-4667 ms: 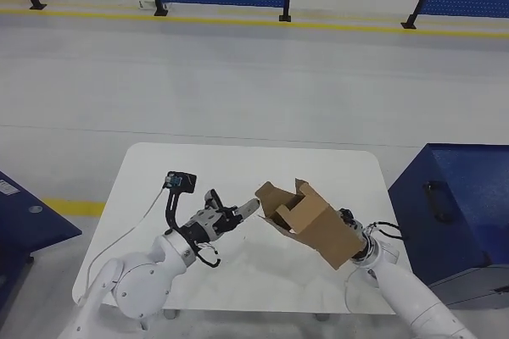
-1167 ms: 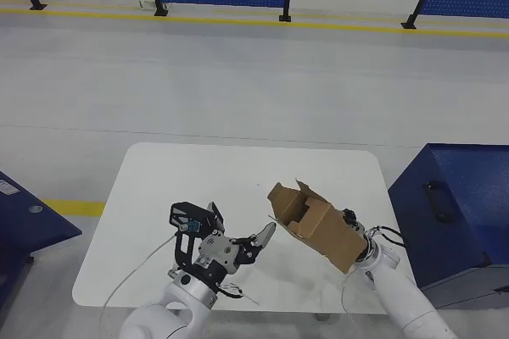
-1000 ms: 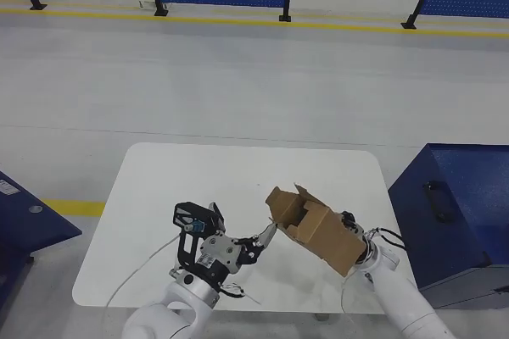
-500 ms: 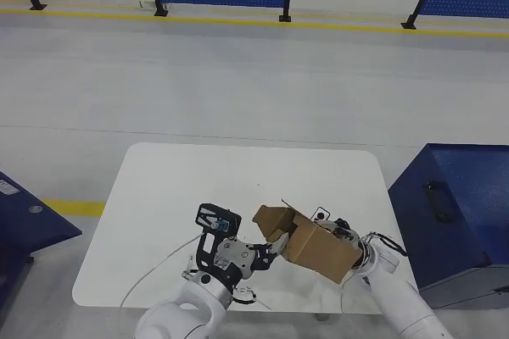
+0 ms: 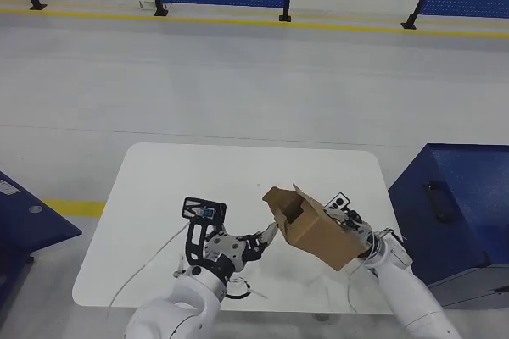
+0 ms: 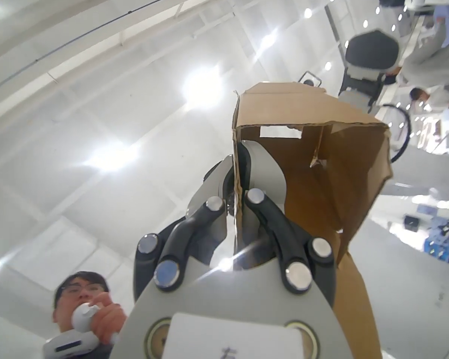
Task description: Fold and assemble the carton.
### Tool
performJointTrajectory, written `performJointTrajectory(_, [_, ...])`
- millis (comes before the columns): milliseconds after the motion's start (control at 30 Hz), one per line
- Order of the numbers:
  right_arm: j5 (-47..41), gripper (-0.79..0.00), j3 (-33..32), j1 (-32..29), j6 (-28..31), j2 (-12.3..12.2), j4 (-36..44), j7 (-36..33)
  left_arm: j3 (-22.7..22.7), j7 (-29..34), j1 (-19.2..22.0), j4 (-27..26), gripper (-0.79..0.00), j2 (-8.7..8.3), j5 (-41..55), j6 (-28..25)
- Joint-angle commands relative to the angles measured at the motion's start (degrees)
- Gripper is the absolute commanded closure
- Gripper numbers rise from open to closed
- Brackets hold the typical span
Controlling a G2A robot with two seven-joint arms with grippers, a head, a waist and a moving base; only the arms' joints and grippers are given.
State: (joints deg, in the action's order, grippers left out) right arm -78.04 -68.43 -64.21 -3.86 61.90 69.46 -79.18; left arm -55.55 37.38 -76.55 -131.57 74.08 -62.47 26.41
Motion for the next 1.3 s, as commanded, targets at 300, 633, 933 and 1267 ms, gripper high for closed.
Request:
performJointTrajectory(300, [11.31,0.0,-1.82,-0.38,21.77,0.66,0.15,0.14,5.23,-0.46,5.24,0.89,-0.785,1.92,-2.4,5.05])
performJointTrajectory(633, [13.38,0.0,-2.17,-2.07,23.08,1.07,1.71,-1.43,9.42,2.43,12.21,7.23,-0.785,4.3,-5.5,9.0])
performJointTrajectory(933, [11.54,0.0,-3.51,-2.77,20.26,1.32,2.64,-2.7,8.13,6.39,12.11,9.87,-0.785,5.06,-6.83,9.84])
performJointTrajectory(1267, [8.69,0.0,-4.04,-2.95,15.86,1.81,2.75,-4.24,7.78,6.07,10.38,10.97,-0.785,5.71,-7.03,7.61])
